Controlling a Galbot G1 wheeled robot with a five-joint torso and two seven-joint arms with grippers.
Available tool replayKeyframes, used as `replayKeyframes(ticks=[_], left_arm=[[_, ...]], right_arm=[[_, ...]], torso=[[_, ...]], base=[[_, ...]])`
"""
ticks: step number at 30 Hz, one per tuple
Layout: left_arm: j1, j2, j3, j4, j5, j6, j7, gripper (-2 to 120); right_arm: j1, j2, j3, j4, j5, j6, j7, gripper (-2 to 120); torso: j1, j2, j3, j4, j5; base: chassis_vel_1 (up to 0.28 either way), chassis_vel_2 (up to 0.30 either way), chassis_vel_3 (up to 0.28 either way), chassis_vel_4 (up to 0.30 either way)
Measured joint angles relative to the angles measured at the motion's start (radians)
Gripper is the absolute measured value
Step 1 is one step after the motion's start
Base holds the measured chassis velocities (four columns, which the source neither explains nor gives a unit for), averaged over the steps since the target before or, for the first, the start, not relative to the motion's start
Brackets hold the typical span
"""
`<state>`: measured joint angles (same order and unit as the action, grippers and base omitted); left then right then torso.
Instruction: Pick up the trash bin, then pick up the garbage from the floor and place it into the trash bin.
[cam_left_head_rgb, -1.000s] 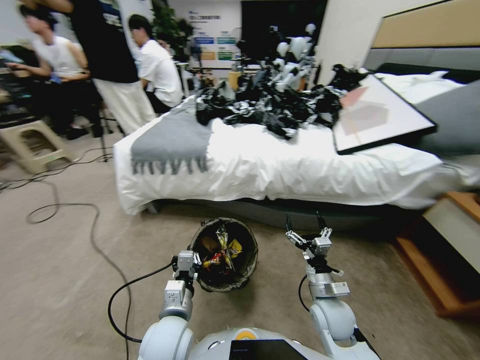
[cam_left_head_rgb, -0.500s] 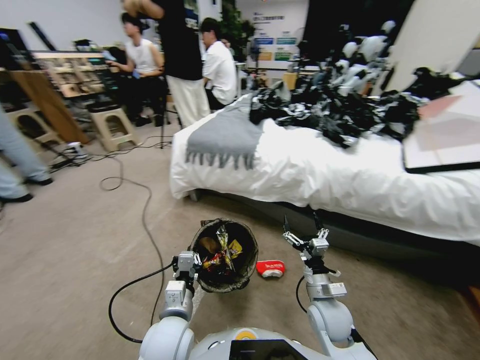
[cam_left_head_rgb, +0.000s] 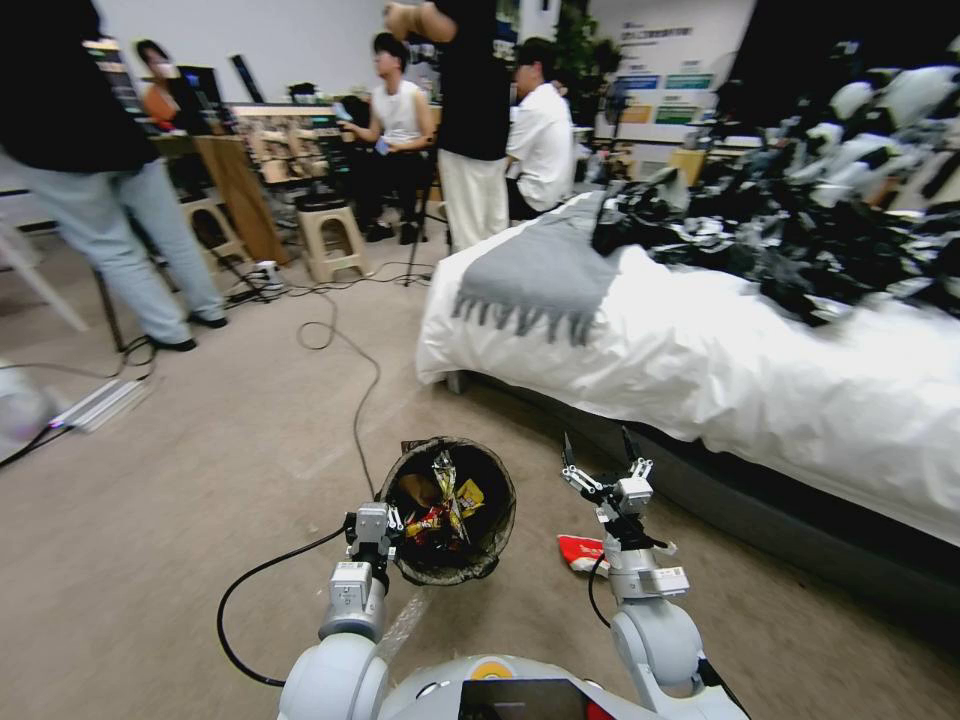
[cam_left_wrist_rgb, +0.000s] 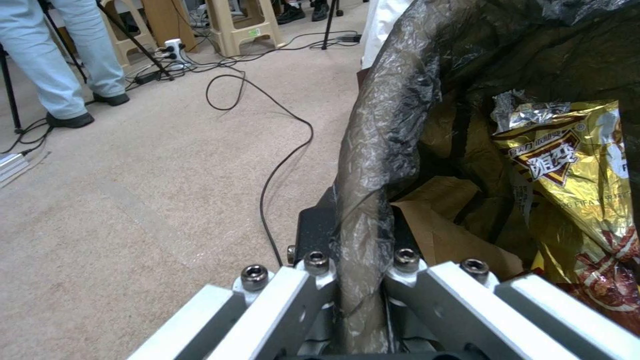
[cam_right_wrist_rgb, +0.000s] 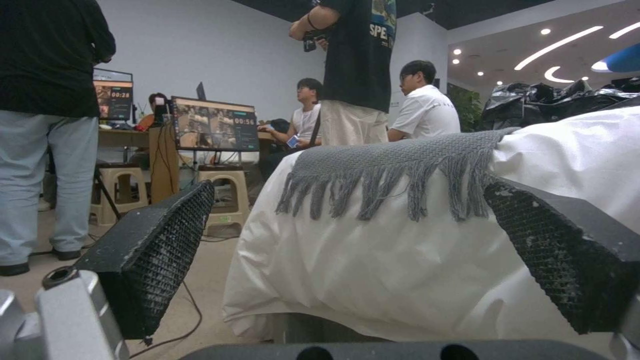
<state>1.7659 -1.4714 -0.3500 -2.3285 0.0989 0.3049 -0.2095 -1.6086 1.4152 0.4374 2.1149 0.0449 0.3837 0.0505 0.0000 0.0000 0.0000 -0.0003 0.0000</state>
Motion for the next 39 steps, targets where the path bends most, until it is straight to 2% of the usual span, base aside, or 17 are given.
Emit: replayKeyframes(ticks=[5, 7, 8, 9, 11, 17, 25, 34, 39], left_arm=[[-0.001, 0.001, 0.001, 0.000, 0.000, -0.001, 0.000, 0], [-0.001, 0.002, 0.001, 0.000, 0.000, -0.001, 0.000, 0], [-0.001, 0.003, 0.001, 0.000, 0.000, -0.001, 0.000, 0], [-0.001, 0.003, 0.001, 0.000, 0.000, -0.001, 0.000, 0], [-0.001, 0.003, 0.001, 0.000, 0.000, -0.001, 0.001, 0], [-0.001, 0.001, 0.000, -0.001, 0.000, -0.002, 0.001, 0], [0.000, 0.000, 0.000, -0.001, 0.002, -0.002, 0.001, 0], [-0.003, 0.000, 0.003, 0.005, 0.003, -0.004, 0.002, 0], [-0.006, 0.001, 0.003, 0.005, 0.002, -0.005, 0.002, 0]], right_arm=[[-0.001, -0.013, 0.017, 0.000, 0.000, -0.002, -0.012, 100], [-0.003, -0.021, 0.035, -0.005, 0.000, -0.006, -0.053, 100], [-0.008, -0.033, 0.072, -0.015, -0.013, -0.016, -0.129, 100], [-0.003, -0.044, 0.095, -0.033, -0.033, -0.016, -0.160, 100], [0.001, -0.050, 0.106, -0.047, -0.045, -0.016, -0.173, 100], [0.006, -0.125, 0.121, -0.180, -0.061, -0.091, -0.211, 100], [0.018, -0.183, 0.115, -0.319, -0.088, -0.114, -0.232, 100], [0.031, -0.209, 0.120, -0.469, -0.143, -0.129, -0.280, 100], [0.059, -0.207, 0.144, -0.587, -0.216, -0.100, -0.324, 100]], torso=[[0.000, 0.000, 0.000, 0.0001, 0.0000], [0.000, 0.000, 0.000, 0.0003, 0.0001], [0.000, 0.000, 0.000, 0.0000, 0.0000], [0.000, 0.000, 0.000, 0.0001, -0.0002], [0.000, 0.000, 0.000, 0.0002, 0.0001], [0.000, 0.000, 0.000, 0.0002, 0.0000], [0.000, 0.000, 0.000, 0.0003, 0.0001], [0.000, 0.000, 0.000, 0.0002, 0.0002], [0.000, 0.000, 0.000, 0.0003, 0.0001]], base=[[0.000, 0.000, 0.000, 0.000], [0.000, 0.000, 0.000, 0.000], [0.000, 0.000, 0.000, 0.000], [0.000, 0.000, 0.000, 0.000], [0.000, 0.000, 0.000, 0.000], [0.000, 0.000, 0.000, 0.000], [0.000, 0.000, 0.000, 0.000], [0.000, 0.000, 0.000, 0.000], [0.000, 0.000, 0.000, 0.000]])
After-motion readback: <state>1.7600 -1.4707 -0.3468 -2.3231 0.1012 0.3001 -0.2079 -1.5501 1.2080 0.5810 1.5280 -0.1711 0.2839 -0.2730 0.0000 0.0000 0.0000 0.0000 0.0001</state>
